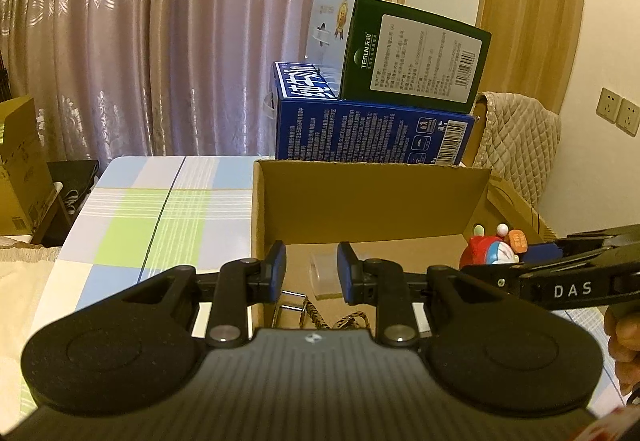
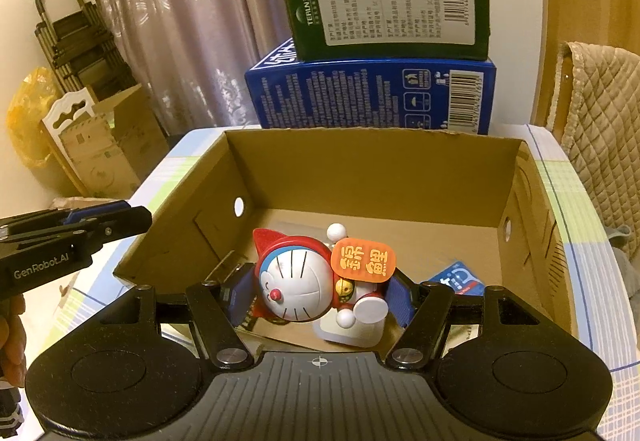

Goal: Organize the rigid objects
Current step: 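Open left gripper to drop wire stand while right releases Doraemon figure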

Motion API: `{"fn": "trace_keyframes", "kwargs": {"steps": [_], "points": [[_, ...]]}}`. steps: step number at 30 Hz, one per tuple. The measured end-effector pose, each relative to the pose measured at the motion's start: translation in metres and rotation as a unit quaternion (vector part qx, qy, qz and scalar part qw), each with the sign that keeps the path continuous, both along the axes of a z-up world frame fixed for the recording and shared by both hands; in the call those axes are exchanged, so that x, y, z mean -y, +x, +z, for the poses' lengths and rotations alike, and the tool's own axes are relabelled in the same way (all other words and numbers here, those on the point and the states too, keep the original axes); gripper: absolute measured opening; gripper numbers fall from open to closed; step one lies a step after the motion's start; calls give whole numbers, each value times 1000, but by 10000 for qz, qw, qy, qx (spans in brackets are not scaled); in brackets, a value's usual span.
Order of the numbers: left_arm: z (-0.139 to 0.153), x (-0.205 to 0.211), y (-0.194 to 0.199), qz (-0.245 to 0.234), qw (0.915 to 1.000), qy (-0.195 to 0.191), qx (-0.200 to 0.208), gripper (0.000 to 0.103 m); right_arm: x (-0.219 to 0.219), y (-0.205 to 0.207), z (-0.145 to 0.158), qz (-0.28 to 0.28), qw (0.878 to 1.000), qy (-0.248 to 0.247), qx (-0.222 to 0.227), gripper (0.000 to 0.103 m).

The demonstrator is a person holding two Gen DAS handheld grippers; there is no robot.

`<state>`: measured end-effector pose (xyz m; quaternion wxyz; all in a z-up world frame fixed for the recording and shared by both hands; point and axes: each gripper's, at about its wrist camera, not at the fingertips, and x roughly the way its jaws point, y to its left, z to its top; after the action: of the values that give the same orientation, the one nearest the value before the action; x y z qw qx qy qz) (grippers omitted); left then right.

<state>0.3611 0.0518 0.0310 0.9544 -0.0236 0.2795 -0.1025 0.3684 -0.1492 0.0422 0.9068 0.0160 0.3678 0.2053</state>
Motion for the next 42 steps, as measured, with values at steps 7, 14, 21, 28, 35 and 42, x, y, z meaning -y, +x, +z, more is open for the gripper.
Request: {"fn": "trace_keyframes", "kwargs": {"steps": [7,14,21,28,35,42], "points": [[1,0,-1,-14,10000,-19,5,23,-6,1,2,35,10000,19,-16,64],[2,0,-2,-29,10000,-39,-5,23,-9,2,0,62,10000,4,-50,64],[2,2,-1,-40,10000,-46,-13,23,-11,3,-2,59,9999,-21,-90,64],[0,4,-2,-63,10000,-50,-40,23,-11,4,-6,34,9999,-18,-149,64],[0,5,-2,-73,9999,-60,-53,23,-11,5,-9,17,9998,12,-211,64],[-1,6,-2,-92,9999,-72,-62,23,-11,5,-11,19,9997,24,-250,64]]}}
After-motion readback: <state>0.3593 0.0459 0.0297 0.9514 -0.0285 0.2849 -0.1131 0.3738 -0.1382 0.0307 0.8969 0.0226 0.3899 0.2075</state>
